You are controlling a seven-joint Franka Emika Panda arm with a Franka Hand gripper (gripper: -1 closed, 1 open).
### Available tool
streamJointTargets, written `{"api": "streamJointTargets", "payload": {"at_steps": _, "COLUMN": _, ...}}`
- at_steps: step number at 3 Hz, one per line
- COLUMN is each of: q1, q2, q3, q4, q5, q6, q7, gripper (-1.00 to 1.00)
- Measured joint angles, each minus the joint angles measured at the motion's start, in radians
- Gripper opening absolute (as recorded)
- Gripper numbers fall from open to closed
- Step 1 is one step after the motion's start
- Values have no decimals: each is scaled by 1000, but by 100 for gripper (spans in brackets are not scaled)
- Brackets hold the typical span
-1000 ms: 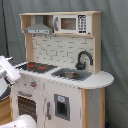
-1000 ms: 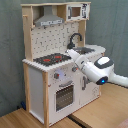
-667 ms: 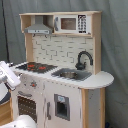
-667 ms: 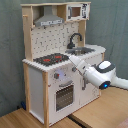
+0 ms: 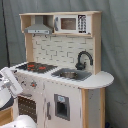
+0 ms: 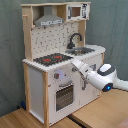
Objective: Play with the kitchen
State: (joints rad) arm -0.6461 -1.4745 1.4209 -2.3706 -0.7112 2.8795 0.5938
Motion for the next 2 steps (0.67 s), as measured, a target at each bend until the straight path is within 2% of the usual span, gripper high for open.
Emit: {"api": "streamJointTargets", "payload": {"at_steps": 2, "q1": 0, "q2": 1, "q3": -1, "q4": -59, "q5": 0, "q6": 128, "q7": 163, "gripper": 100}}
